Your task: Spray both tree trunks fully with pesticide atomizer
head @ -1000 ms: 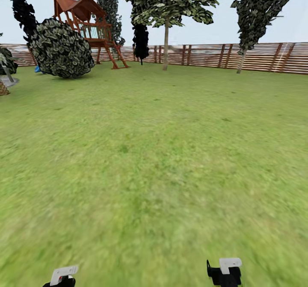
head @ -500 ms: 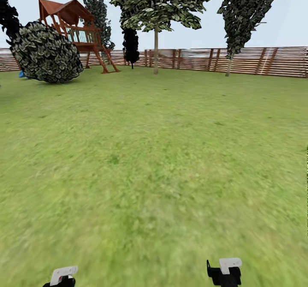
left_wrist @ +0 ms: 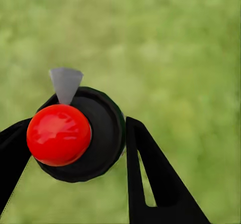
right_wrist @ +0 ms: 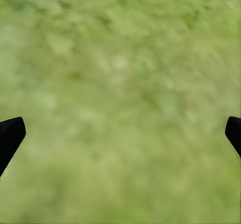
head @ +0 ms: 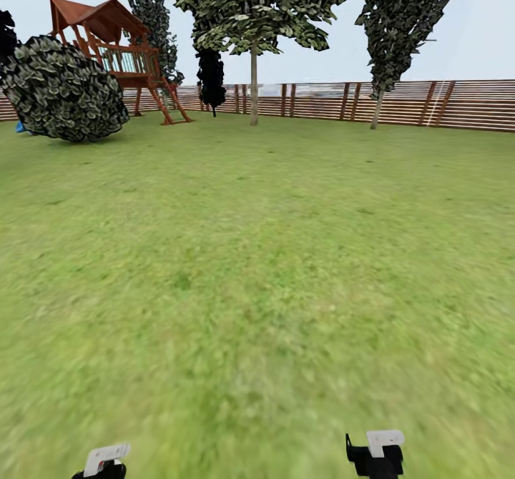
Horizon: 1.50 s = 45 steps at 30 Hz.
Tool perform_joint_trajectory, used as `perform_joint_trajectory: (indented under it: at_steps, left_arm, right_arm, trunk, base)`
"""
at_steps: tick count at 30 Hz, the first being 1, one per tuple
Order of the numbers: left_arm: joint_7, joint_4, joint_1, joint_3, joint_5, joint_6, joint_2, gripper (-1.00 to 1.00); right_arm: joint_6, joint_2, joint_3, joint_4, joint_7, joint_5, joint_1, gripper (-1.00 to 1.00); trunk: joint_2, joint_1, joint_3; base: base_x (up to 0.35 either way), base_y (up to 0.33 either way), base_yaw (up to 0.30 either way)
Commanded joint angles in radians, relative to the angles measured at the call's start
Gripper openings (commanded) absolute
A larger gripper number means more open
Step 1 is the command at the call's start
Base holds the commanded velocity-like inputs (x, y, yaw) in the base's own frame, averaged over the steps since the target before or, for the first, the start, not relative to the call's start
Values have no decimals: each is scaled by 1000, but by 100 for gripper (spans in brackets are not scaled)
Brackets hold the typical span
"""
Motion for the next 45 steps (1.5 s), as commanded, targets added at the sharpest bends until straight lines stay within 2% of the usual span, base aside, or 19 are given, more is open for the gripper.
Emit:
perform_joint_trajectory:
  at_steps: [1, 45]
  left_arm:
    - [-10, 1, 0, 7, 9, -1, 0, -100]
    - [-10, 3, -1, 7, 9, -2, -1, -100]
  right_arm:
    - [-3, 0, -5, 2, -5, 11, -1, 100]
    - [-3, 0, -3, 3, -6, 11, -1, 100]
  trunk:
    - [0, 0, -1]
    - [0, 0, -1]
  base:
    - [340, 0, 0]
    - [340, 0, 0]
